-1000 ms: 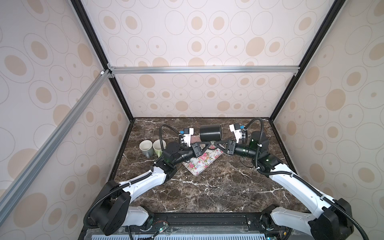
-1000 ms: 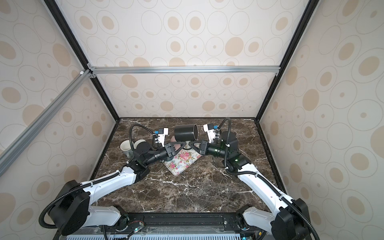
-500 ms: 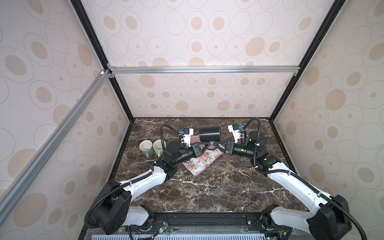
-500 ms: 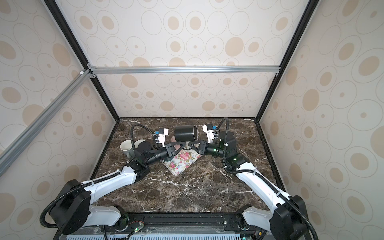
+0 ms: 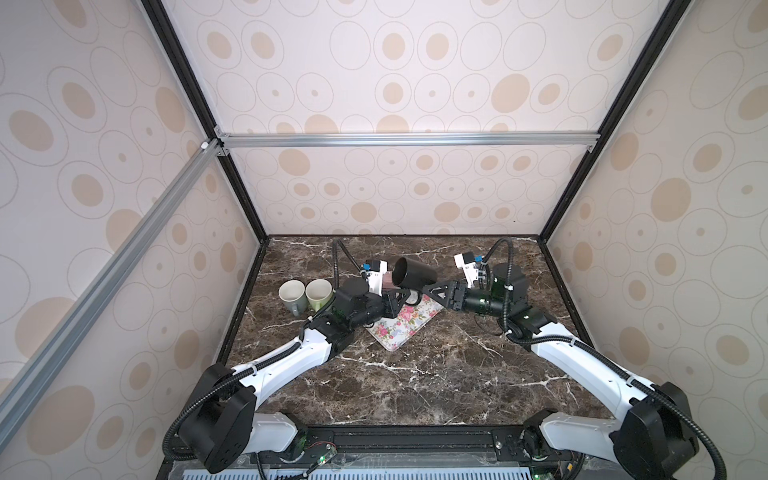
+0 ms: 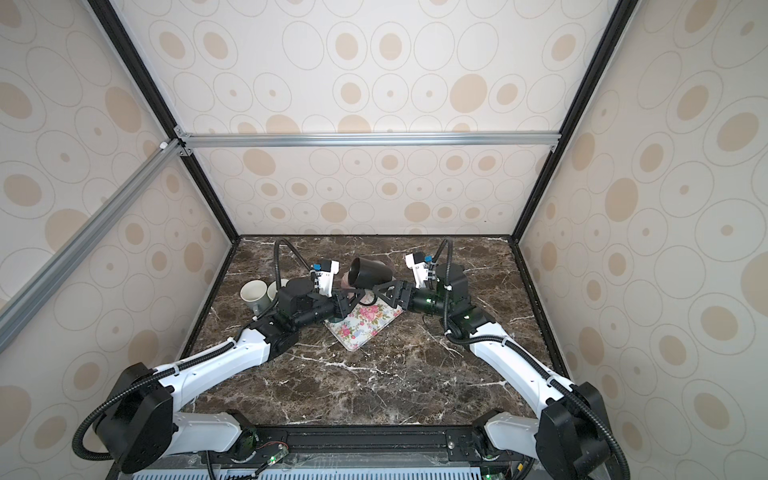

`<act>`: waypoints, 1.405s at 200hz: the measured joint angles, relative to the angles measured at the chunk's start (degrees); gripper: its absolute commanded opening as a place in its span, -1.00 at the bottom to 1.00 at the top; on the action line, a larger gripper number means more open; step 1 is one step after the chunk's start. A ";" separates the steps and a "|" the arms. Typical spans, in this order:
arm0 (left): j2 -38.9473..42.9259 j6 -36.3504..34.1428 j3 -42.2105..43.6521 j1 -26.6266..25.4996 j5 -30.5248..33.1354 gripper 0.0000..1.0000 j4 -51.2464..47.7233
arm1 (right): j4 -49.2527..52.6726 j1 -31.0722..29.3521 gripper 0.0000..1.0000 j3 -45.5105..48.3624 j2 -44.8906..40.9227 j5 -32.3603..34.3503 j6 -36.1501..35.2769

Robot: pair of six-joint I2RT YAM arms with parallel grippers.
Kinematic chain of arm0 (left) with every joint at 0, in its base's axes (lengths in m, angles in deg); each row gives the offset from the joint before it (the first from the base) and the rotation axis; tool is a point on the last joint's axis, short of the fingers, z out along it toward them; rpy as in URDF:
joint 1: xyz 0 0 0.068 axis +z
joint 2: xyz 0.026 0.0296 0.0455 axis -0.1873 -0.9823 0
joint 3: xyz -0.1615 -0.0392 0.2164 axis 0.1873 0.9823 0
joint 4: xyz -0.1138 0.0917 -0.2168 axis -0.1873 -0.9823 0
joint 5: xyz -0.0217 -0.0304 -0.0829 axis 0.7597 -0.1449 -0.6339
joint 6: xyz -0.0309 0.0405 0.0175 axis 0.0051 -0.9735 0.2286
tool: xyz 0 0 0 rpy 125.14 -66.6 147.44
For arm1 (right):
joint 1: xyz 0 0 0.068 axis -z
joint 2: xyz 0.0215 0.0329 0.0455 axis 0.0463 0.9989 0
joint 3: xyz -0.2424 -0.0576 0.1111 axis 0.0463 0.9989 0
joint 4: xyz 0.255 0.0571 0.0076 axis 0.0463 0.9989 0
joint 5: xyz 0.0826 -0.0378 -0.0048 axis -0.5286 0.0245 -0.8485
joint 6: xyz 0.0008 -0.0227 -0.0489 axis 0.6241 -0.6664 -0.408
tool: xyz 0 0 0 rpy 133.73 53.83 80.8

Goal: Turn the mug right side up
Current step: 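Rotate the black mug upright with the left gripper while the right releases, then carry the upright black mug toward the grey mug while the right withdraws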

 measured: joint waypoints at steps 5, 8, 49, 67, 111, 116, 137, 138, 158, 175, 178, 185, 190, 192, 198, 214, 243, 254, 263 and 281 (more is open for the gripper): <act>-0.24 -0.39 0.00 0.15 0.42 -1.00 -0.87 | 0.59 0.00 0.62 -0.17 0.00 0.35 -0.42; -0.42 -0.61 0.00 0.24 0.68 -1.00 -1.36 | 0.87 0.00 0.62 -0.26 0.00 0.55 -0.61; -1.92 -1.22 0.00 0.59 1.88 -1.00 -4.37 | 8.74 0.00 0.63 -1.97 -2.01 4.50 -4.96; -1.97 -1.25 0.00 0.59 1.95 -1.00 -4.50 | 12.81 0.00 0.63 -2.80 -4.37 6.75 -6.99; -1.88 -1.25 0.00 1.16 3.28 -1.00 -7.06 | 20.04 0.04 0.71 -2.89 -9.99 11.45 -10.67; -1.86 -1.25 0.00 1.27 3.45 -1.00 -7.76 | 20.57 0.04 0.75 -2.60 -10.69 12.02 -11.08; -1.46 -1.46 -0.17 1.79 4.46 -1.00 -12.02 | 22.75 0.04 0.87 -0.33 -14.71 14.73 -12.76; -1.42 -1.49 -0.17 1.81 4.50 -1.00 -12.20 | 22.84 0.04 0.87 -0.24 -14.88 14.82 -12.83; 0.72 -2.08 -0.20 2.14 6.47 -1.00 -17.29 | 25.03 0.09 0.88 1.60 -18.01 17.11 -14.16; 4.07 -2.60 -0.20 2.91 7.87 -1.00 -20.76 | 26.77 0.15 0.87 1.64 -18.91 18.53 -15.56; 4.83 -2.69 -0.20 3.10 8.11 -1.00 -21.29 | 27.02 0.15 0.87 1.64 -18.99 18.73 -15.78; 6.51 -2.80 -0.17 3.58 8.59 -1.00 -22.21 | 27.67 0.15 0.87 1.64 -19.10 19.26 -16.33; 7.78 -2.89 -0.15 3.96 8.90 -1.00 -22.71 | 28.22 0.17 0.88 1.64 -19.10 19.65 -16.74; 8.26 -2.93 -0.13 4.15 9.05 -1.00 -22.95 | 28.50 0.17 0.87 1.64 -19.12 19.80 -16.92; 9.66 -3.02 -0.11 4.68 9.49 -1.00 -23.50 | 29.27 0.17 0.87 1.64 -19.12 20.26 -17.42; 13.46 -3.26 0.07 6.62 11.61 -1.00 -25.44 | 30.80 0.24 0.87 1.64 -19.17 21.24 -18.49; 18.25 -4.11 0.24 10.16 16.13 -1.00 -30.95 | 32.28 0.24 0.88 2.03 -19.54 22.25 -20.02; 19.65 -4.44 0.24 11.34 18.01 -1.00 -33.42 | 32.59 0.26 0.88 2.38 -19.56 22.69 -20.52; 20.61 -4.68 0.24 12.26 19.39 -1.00 -35.23 | 32.94 0.26 0.88 2.69 -19.50 23.06 -20.83; 22.34 -5.46 0.24 14.03 21.64 -1.00 -38.60 | 33.35 0.28 0.88 3.15 -19.06 23.50 -21.42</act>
